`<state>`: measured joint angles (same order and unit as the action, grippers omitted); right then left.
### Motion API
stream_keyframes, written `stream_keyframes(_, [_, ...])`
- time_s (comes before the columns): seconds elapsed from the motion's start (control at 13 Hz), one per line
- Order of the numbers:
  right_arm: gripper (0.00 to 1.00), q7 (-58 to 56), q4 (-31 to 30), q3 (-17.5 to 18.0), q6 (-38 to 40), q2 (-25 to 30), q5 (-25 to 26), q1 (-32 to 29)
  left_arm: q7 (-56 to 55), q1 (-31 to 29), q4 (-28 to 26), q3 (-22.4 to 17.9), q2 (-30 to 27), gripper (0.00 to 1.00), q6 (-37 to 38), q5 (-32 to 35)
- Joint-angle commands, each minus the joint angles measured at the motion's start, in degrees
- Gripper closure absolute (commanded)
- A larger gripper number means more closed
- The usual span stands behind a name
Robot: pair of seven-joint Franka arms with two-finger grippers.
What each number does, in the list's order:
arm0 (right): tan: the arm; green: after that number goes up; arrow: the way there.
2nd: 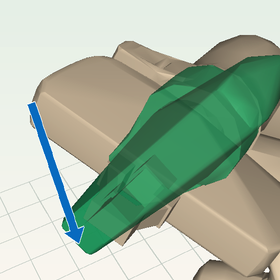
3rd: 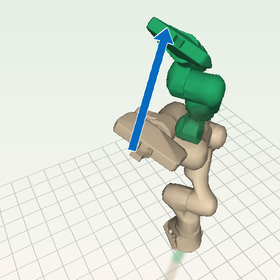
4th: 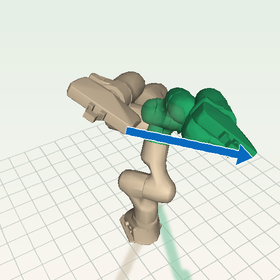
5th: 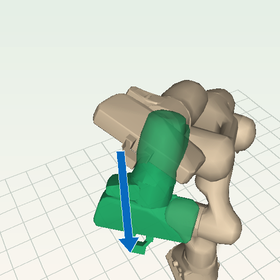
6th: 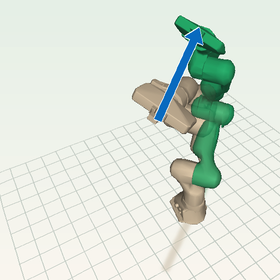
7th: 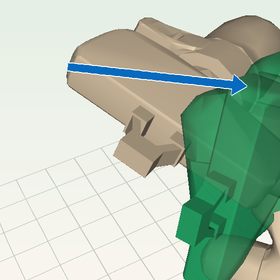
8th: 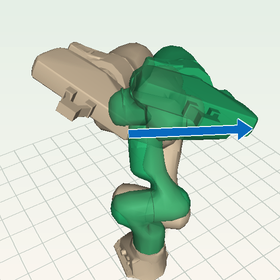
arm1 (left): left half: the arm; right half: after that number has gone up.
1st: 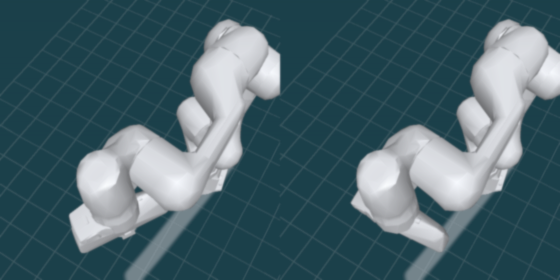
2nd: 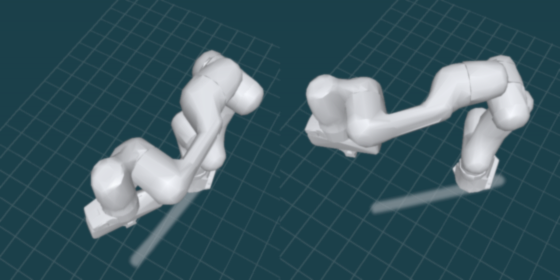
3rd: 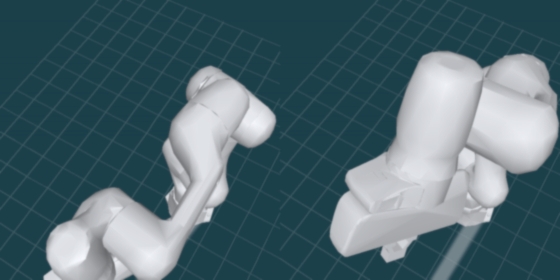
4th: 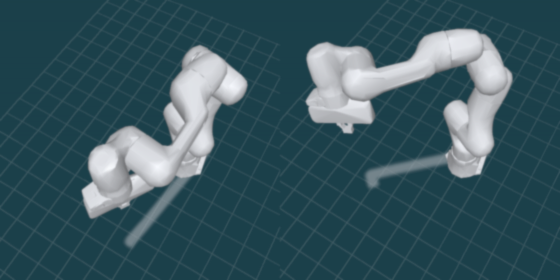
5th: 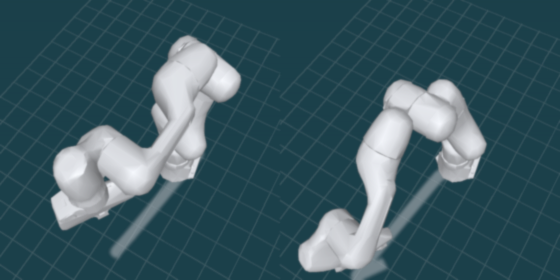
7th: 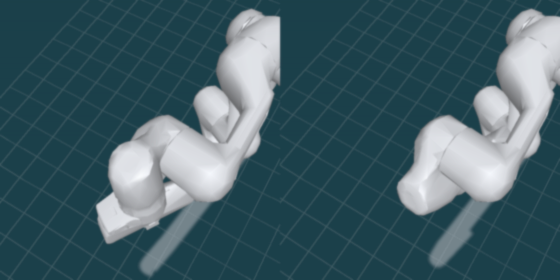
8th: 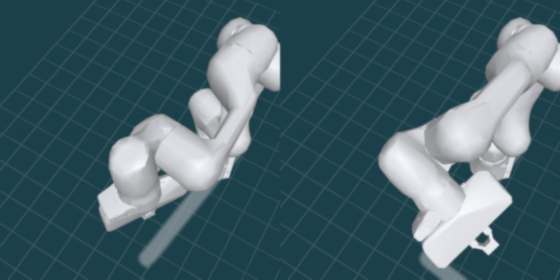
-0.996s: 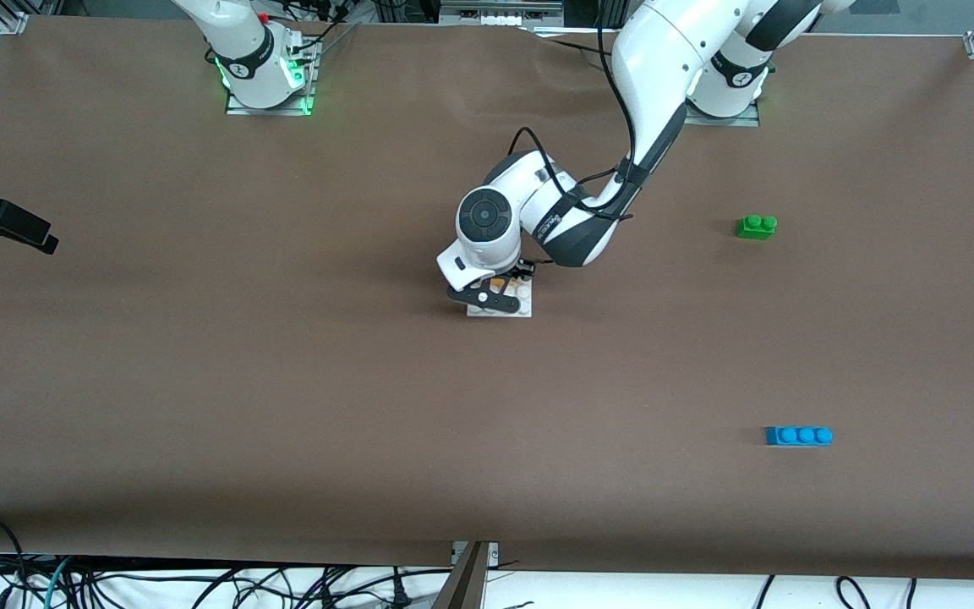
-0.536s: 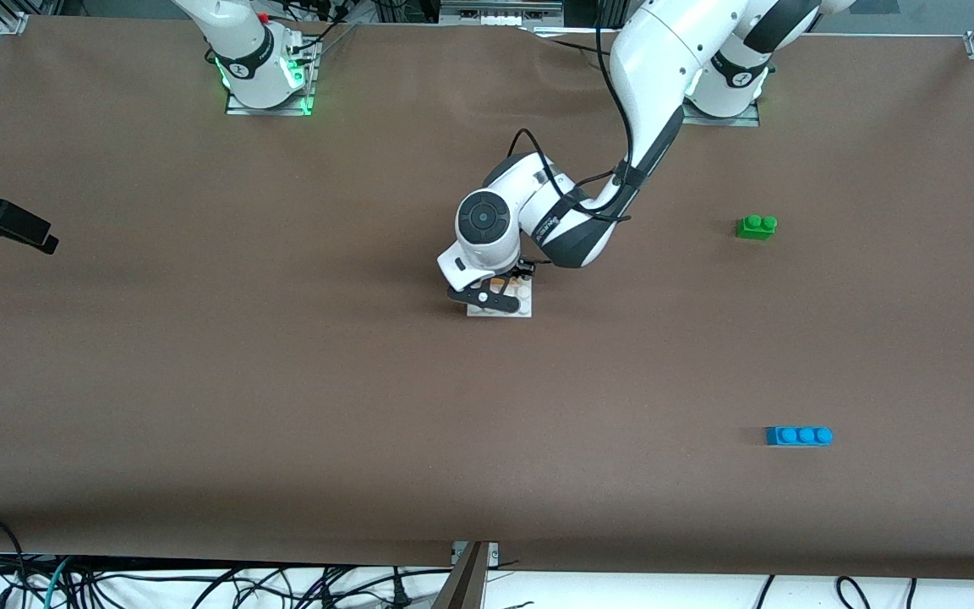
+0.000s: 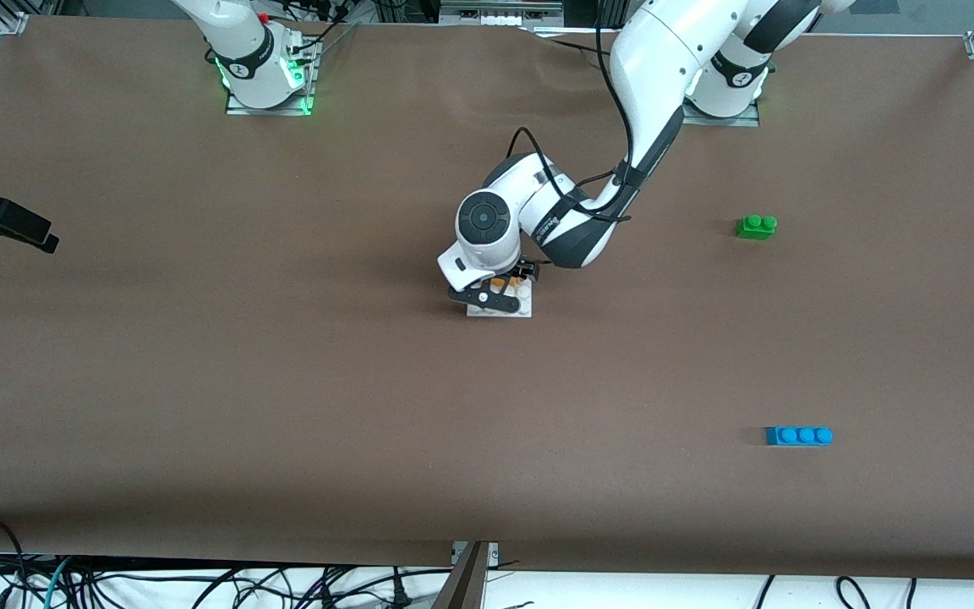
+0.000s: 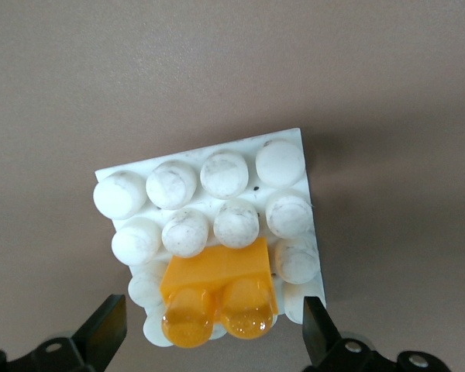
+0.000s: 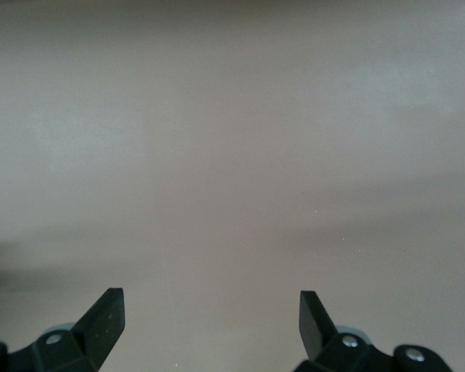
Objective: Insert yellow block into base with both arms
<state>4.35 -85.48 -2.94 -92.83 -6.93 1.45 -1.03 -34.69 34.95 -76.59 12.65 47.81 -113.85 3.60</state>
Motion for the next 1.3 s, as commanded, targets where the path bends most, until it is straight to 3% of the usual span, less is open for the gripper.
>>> stream_keyframes(0.0, [0.00, -0.92, 0.14, 0.30, 0.45, 0.25, -0.49, -0.47, -1.08, -0.40, 0.56, -0.25, -2.98, 0.00, 4.23, 0.97])
stream_keyframes(0.54, [0.00, -1.01, 0.23, 0.30, 0.45, 0.25, -0.49, -0.47, -0.47, -10.59, 1.18, -0.52, -21.16, 0.00, 20.23, 0.88])
stream_keyframes(0.77, [0.00, -1.01, 0.14, 0.30, 0.54, 0.25, -0.49, -0.47, -0.29, -17.00, 1.18, -0.52, -25.30, 0.00, 22.61, 1.15])
stream_keyframes(1.0, [0.00, -1.01, 0.14, 0.30, 0.45, 0.25, -0.57, -0.47, 8.90, -22.53, 1.27, -0.26, -28.46, 0.00, 25.60, 0.71])
stream_keyframes(1.23, [0.00, -0.92, 0.14, 0.30, 0.45, 0.25, -0.57, -0.47, 16.82, -28.61, -0.04, 0.01, -35.22, 0.00, 29.73, 0.62])
